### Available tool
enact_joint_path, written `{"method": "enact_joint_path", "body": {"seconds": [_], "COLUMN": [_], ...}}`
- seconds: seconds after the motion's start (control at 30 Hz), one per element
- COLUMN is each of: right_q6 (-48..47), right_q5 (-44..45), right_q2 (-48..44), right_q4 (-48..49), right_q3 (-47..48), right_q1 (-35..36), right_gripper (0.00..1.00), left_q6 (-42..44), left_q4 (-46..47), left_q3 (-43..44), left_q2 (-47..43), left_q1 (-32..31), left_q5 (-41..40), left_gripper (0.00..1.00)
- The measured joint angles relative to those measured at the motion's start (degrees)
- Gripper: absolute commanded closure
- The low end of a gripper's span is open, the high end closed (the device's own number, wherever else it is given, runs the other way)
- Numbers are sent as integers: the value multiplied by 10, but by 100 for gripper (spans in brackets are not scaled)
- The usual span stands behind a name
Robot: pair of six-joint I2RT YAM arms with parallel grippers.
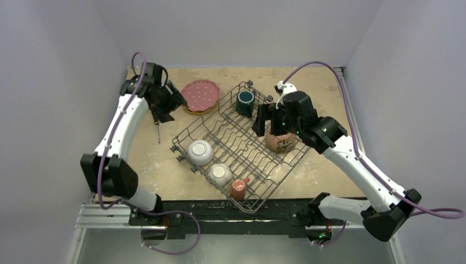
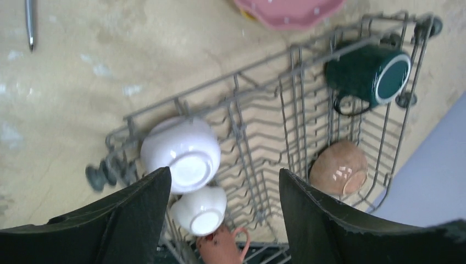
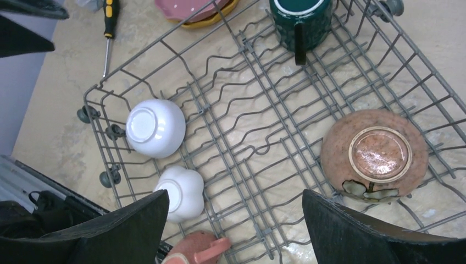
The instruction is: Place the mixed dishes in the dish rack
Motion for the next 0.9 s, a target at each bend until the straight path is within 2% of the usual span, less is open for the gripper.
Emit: {"method": "enact_joint_path", "body": {"seconds": [0.2, 0.33, 0.5, 0.67, 0.9], "right_q6": [-3, -6, -16, -25, -55], "right_q5": [45, 74, 99, 102, 99], "right_q2": [33, 59, 103, 146, 163], "right_q4": [-18, -28, -47, -56, -71], "right_q3": [39, 42, 73, 114, 127], "right_q1": [-3, -11, -32, -49, -79], "right_gripper": [7, 6, 6, 6, 6], "left_q6": [9, 22, 46, 61, 58], "left_q4": [60, 110, 156, 210, 251], "left_q3": [101, 126, 136, 152, 153], "left_q2": [185, 264, 314, 355, 393], "left_q1": [43, 57, 69, 75, 75], "left_q5": [21, 44, 51, 62, 66], "left_gripper": [34, 34, 35, 41, 45]}}
